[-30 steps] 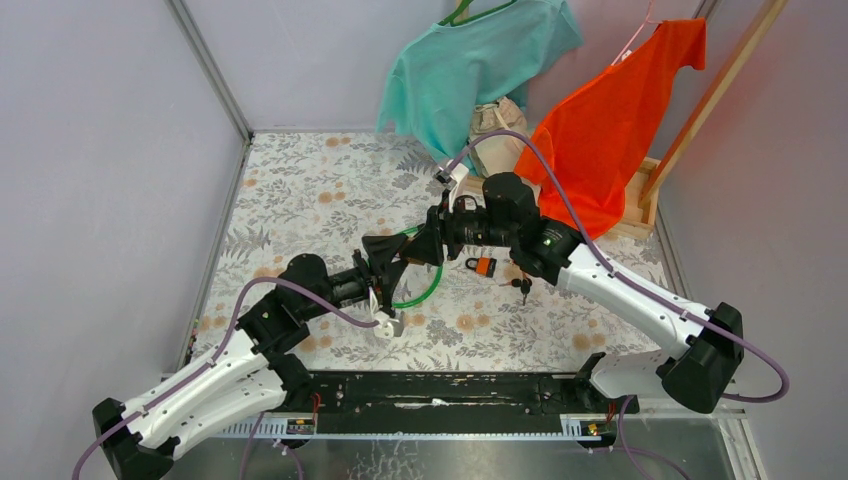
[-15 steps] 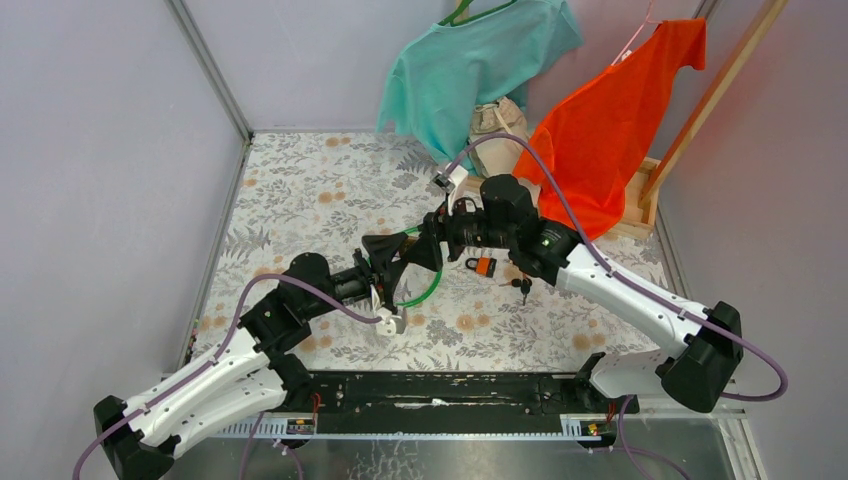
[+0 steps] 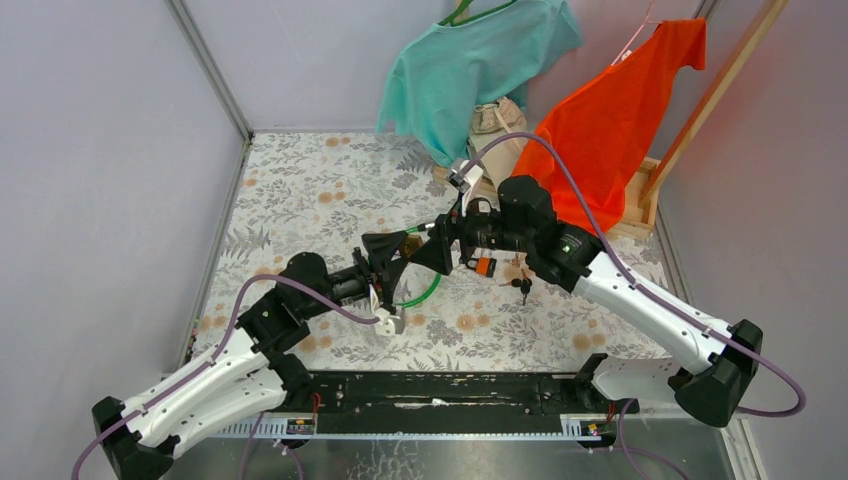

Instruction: Unlock with the key

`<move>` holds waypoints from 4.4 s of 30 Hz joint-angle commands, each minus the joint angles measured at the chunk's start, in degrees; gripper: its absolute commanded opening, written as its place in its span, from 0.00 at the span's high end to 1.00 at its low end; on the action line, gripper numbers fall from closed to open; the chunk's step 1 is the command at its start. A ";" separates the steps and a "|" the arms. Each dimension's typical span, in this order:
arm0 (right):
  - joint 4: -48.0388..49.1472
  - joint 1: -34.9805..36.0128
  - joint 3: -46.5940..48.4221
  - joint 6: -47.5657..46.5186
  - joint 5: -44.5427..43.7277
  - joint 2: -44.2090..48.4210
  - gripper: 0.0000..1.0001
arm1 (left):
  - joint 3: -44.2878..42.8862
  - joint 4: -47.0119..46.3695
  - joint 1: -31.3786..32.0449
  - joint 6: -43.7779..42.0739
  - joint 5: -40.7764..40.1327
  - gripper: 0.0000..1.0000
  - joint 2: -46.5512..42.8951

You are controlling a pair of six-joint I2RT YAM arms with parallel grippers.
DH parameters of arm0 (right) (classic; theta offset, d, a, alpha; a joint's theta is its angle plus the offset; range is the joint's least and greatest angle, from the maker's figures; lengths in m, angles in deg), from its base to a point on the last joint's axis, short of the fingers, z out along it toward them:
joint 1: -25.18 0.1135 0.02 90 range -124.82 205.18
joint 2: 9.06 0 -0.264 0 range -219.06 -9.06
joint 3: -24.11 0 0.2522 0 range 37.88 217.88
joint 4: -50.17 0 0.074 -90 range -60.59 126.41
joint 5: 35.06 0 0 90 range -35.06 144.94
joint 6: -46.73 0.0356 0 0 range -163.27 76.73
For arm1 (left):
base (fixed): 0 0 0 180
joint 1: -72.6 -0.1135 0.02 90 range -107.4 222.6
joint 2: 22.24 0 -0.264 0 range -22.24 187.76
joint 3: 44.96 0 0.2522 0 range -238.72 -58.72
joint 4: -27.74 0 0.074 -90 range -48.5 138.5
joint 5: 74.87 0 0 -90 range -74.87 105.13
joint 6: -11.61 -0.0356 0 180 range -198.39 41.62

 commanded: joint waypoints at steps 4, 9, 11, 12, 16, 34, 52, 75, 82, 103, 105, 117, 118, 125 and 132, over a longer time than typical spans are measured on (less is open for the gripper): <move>6.27 -0.09 0.06 3.78 4.56 -1.95 0.26 | -4.28 -7.60 0.46 -0.25 0.92 1.00 -0.57; 7.59 -0.01 0.73 4.64 4.78 -3.37 0.48 | -4.37 -7.66 0.53 -0.21 0.51 1.00 -0.41; 7.15 0.14 0.87 4.67 5.11 -4.14 0.56 | -4.54 -7.59 0.58 -0.03 0.21 1.00 -0.32; 7.11 0.17 0.88 4.74 5.08 -4.35 0.62 | -4.64 -7.66 0.55 0.03 0.09 1.00 -0.17; 7.87 0.25 0.64 5.41 4.77 -4.30 0.95 | -4.40 -7.61 0.64 -0.09 0.08 0.99 -0.03; 9.30 -6.48 -10.34 6.50 14.85 7.18 1.00 | -18.40 23.66 -4.61 32.38 -1.10 0.29 9.99; 11.75 -6.48 -9.36 9.05 18.96 4.45 1.00 | -21.15 34.58 -7.10 23.08 7.96 0.73 14.62; 2.60 -15.43 -12.30 25.82 15.49 -3.73 1.00 | -2.22 11.70 -3.52 14.52 -4.36 0.16 5.49; -0.66 -15.46 -15.26 18.20 8.16 -4.67 1.00 | -11.00 26.61 -7.39 30.80 -3.74 0.03 15.55; 5.28 -7.98 -28.58 15.20 0.42 -8.81 1.00 | -22.56 37.87 -21.12 43.27 -7.46 0.05 35.24; 6.14 -7.99 -29.58 16.23 1.62 -8.73 1.00 | -22.14 36.49 -21.40 43.24 -7.71 0.05 35.69; 14.40 -8.10 -32.87 18.73 13.60 0.08 1.00 | -16.29 20.50 -21.51 46.12 -15.60 0.12 46.21; 14.04 -8.07 -32.57 18.54 13.84 0.59 1.00 | -16.21 19.31 -21.52 46.12 -16.29 0.12 47.46; 8.48 -8.11 -33.54 16.77 13.50 0.55 1.00 | -18.52 13.57 -23.32 47.11 -19.11 0.15 55.40; 7.03 -8.10 -34.32 15.18 10.42 -2.14 1.00 | -23.74 11.24 -27.87 47.53 -19.84 0.15 61.92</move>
